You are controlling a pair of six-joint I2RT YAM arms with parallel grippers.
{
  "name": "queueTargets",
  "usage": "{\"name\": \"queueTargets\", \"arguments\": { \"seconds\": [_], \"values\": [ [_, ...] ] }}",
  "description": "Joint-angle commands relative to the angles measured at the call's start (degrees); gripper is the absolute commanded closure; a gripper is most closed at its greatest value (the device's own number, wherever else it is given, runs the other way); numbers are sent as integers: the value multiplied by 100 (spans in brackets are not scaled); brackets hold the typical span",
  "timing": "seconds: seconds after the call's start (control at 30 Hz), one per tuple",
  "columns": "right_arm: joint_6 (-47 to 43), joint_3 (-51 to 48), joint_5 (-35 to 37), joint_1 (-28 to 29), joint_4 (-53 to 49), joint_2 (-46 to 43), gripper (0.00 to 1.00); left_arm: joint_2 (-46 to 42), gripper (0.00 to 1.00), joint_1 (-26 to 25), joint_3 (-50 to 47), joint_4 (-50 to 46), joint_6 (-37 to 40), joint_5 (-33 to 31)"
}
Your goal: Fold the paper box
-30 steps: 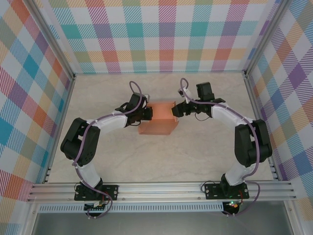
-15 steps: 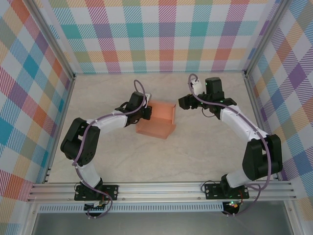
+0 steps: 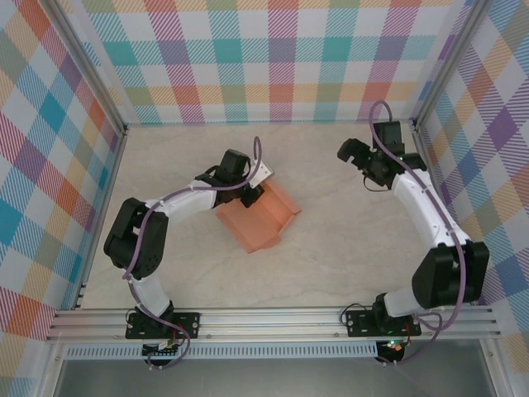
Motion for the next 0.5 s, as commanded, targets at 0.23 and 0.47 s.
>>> {"name": "queueTargets", "arguments": {
  "seconds": [0.23, 0.47],
  "values": [
    [963, 548, -2873, 36, -1160, 1269, 0, 851, 97, -111, 1536, -2733, 3362, 543],
    [1005, 279, -2804, -51, -1166, 1503, 0, 1280, 83, -349, 1918, -3085, 3683, -148]
  ]
}}
